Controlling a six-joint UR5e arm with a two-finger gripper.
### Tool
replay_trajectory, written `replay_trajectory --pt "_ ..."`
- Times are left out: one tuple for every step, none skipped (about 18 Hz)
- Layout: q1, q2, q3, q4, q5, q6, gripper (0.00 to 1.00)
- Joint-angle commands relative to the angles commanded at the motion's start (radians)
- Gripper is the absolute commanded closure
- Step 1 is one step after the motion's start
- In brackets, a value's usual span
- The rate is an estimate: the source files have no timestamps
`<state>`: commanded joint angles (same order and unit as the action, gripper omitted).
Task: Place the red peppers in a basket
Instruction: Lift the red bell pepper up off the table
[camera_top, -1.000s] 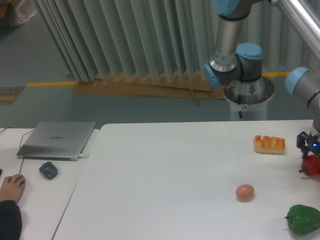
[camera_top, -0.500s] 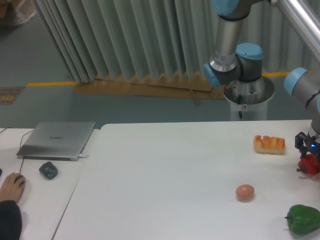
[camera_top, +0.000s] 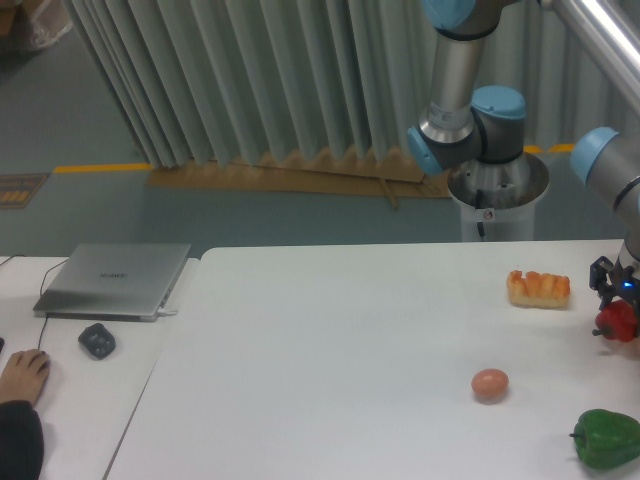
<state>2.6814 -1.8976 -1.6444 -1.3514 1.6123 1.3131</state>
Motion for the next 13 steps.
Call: replay_trajectory --pt "0.0 0.0 0.0 -0.003 0.0 0.0 0.79" --pt "0.002 0.011 0.002 -0.012 -0.002 0.0 0.79" --pt "0.003 0.021 0.002 -0.017 -0.002 0.0 0.79" --pt "0.005 0.028 0.0 -0.023 -0.002 0.0 0.79" --pt "0.005 0.029 0.0 -0.032 -0.003 0.0 0.79" --pt "0.005 0.032 0.0 -0.038 -0.003 0.0 0.78" --pt "0.006 0.037 0.0 -0.048 -0.003 0.002 0.78" --pt "0.006 0.041 0.002 -0.054 -0.003 0.002 0.78" --pt "0.009 0.049 0.002 -0.058 -0.005 0.002 0.78" --pt "0.009 0.058 0.002 -0.075 -0.009 0.002 0.78" --pt "0.009 0.07 0.002 -0.087 -0.02 0.002 0.78" --pt "0.009 0.081 0.002 -0.097 -0.029 0.003 0.78" --pt "0.011 0.084 0.002 -0.103 -0.034 0.011 0.78"
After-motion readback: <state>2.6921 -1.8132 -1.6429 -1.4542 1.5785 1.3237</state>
